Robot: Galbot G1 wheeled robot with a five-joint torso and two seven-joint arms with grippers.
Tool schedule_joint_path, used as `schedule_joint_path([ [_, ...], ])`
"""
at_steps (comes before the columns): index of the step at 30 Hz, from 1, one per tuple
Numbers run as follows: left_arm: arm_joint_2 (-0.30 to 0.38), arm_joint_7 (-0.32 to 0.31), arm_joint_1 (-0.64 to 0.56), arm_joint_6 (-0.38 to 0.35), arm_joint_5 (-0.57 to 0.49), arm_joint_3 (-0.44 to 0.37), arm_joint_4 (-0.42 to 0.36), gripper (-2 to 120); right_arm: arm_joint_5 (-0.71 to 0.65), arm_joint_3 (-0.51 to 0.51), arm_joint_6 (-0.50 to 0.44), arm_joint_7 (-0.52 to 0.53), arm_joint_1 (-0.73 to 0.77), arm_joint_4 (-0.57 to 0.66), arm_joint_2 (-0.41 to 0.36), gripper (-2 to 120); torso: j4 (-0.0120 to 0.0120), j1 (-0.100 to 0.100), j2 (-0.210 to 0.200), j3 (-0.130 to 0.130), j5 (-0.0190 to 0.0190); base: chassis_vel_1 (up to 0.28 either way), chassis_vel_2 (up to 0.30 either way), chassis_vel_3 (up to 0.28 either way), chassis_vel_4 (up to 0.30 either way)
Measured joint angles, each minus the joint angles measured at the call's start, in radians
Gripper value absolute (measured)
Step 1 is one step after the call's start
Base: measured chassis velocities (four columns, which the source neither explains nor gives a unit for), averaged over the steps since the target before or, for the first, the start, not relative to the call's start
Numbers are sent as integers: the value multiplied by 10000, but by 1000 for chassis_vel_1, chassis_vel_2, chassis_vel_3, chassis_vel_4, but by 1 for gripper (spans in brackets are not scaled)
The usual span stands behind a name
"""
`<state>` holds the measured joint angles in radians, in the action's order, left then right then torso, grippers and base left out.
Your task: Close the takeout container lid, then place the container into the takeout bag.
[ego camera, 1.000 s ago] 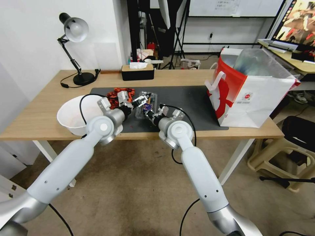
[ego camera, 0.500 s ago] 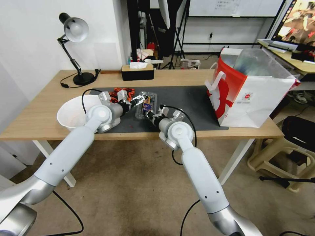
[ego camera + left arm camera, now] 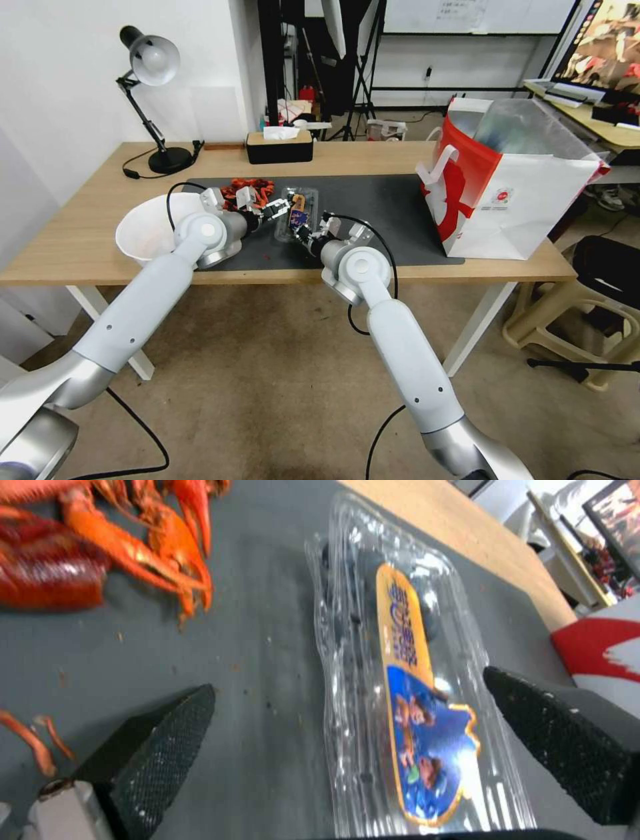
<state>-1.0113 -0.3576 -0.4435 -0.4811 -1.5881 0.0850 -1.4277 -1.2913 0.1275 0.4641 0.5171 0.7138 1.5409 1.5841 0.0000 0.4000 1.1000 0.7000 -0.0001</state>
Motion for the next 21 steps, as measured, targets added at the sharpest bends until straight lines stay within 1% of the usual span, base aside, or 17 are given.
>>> schedule_joint_path([
  [4, -23, 4, 11, -211, -20, 1, 40, 100, 0, -41, 2, 5, -24, -18, 26, 0, 0, 0, 0, 0, 0, 0, 0, 0, 0],
  [7, -29, 18, 1, -318, -131, -4, 39, 100, 4, -43, 2, 6, -23, -24, 28, 0, 0, 0, 0, 0, 1, 0, 0, 0, 0],
  [8, -29, 49, -13, -453, -274, -32, 28, 99, 9, -43, 2, 4, -13, -24, 20, 0, 1, 0, 0, 0, 2, 0, 0, 0, 0],
  [9, -36, 76, -22, -582, -376, -47, 8, 98, 13, -41, 2, -1, -1, -21, 0, 0, 2, -1, 0, -1, 2, 0, 0, 0, 0],
  [10, -41, 121, -22, -710, -434, -56, 6, 94, 15, -39, 2, -2, 6, -14, -17, 0, 3, 0, 1, -2, 2, 0, 0, 0, 0],
  [11, -41, 121, -22, -710, -434, -56, 6, 94, 15, -39, 2, -2, 6, -14, -17, 0, 3, 0, 1, -2, 2, 0, 0, 0, 0],
  [15, -67, 157, -3, -919, -518, -43, 7, 78, 17, -36, 2, -2, 19, 14, -47, 0, -1, 0, 1, -1, 1, 0, 0, 0, 0],
  [16, -67, 157, -3, -919, -518, -43, 7, 78, 17, -36, 2, -2, 19, 14, -47, 0, -1, 0, 1, -1, 1, 0, 0, 0, 0],
  [18, -68, 181, 8, -1007, -552, -22, -6, 67, 21, -36, 2, -2, 31, 35, -50, 0, -2, 0, 0, 0, 1, 0, 0, 0, 0],
  [19, -65, 188, 9, -1034, -571, -18, -14, 63, 25, -37, 2, -2, 35, 39, -49, 0, -2, 0, 0, 0, -1, 0, 0, 0, 0],
  [20, -65, 188, 9, -1034, -571, -18, -14, 63, 25, -37, 2, -2, 35, 39, -49, 0, -2, 0, 0, 0, -1, 0, 0, 0, 0],
  [21, -56, 198, 11, -1058, -595, -16, -30, 57, 28, -37, 1, -2, 41, 43, -50, 0, -2, 0, 0, 0, 0, 0, 0, 0, 0],
])
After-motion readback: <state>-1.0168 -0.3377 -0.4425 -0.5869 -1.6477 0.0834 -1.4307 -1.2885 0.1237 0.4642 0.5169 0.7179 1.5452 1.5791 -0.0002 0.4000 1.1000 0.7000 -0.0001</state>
